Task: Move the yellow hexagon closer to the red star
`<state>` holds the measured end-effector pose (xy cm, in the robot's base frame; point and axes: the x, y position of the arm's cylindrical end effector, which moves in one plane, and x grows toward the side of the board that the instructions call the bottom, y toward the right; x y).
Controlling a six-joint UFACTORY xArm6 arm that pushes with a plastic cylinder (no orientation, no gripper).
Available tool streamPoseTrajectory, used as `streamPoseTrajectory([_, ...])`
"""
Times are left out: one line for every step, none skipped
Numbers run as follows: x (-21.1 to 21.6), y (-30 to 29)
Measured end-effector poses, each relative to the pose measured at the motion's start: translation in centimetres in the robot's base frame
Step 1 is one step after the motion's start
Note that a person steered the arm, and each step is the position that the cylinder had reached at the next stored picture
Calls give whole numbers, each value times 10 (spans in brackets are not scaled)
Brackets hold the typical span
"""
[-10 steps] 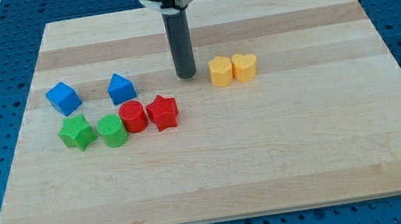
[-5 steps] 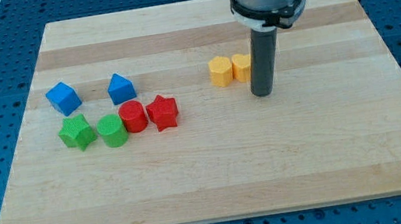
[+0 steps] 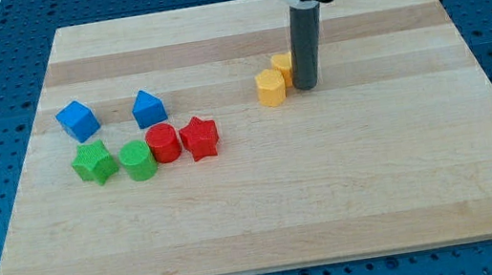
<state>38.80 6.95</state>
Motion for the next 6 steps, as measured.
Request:
streamPoseTrajectory([0,-9])
streamPoseTrajectory([0,-29])
streamPoseTrajectory([6,-50])
streamPoseTrajectory([9,-67])
streamPoseTrajectory([9,-76])
streamPoseTrajectory([9,-76])
